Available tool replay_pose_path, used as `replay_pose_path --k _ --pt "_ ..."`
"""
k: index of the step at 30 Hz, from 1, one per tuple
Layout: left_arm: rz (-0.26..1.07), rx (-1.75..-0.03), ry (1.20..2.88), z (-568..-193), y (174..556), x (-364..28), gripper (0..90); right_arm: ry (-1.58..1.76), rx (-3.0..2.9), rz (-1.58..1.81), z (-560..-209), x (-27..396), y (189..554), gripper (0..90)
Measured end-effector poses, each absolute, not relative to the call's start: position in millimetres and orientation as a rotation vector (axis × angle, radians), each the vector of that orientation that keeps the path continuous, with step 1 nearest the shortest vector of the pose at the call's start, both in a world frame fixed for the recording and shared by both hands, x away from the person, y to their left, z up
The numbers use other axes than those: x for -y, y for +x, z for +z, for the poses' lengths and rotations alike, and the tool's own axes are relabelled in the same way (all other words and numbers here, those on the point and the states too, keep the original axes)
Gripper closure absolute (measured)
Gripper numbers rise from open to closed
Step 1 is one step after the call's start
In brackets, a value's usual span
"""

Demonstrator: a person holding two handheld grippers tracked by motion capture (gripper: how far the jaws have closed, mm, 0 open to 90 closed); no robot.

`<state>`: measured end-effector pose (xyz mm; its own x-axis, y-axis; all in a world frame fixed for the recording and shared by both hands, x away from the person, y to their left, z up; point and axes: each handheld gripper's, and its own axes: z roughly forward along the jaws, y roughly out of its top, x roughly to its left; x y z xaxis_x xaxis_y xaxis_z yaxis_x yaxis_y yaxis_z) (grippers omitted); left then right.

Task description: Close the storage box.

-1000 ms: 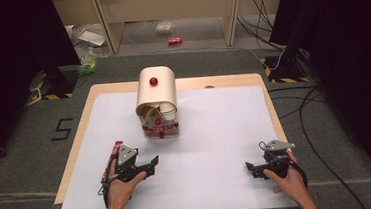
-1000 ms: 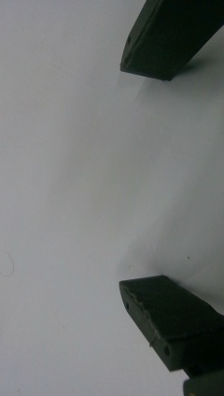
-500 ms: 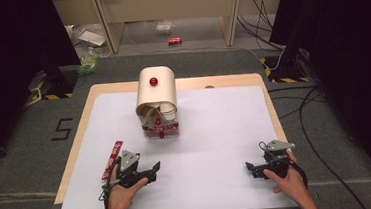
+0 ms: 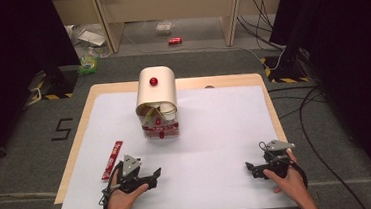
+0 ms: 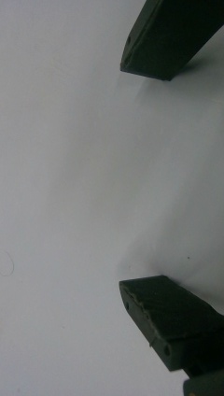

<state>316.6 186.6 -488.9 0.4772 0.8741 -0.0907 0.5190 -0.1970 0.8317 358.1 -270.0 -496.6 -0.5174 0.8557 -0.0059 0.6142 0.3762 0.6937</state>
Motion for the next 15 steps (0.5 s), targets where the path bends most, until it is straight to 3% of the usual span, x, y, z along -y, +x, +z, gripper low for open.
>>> replay_pose_path --k 15 --pt "0.512 -1.177 1.885 -494 303 -190 15.6 1.279 -2.278 0.912 -497 270 358 0.4"
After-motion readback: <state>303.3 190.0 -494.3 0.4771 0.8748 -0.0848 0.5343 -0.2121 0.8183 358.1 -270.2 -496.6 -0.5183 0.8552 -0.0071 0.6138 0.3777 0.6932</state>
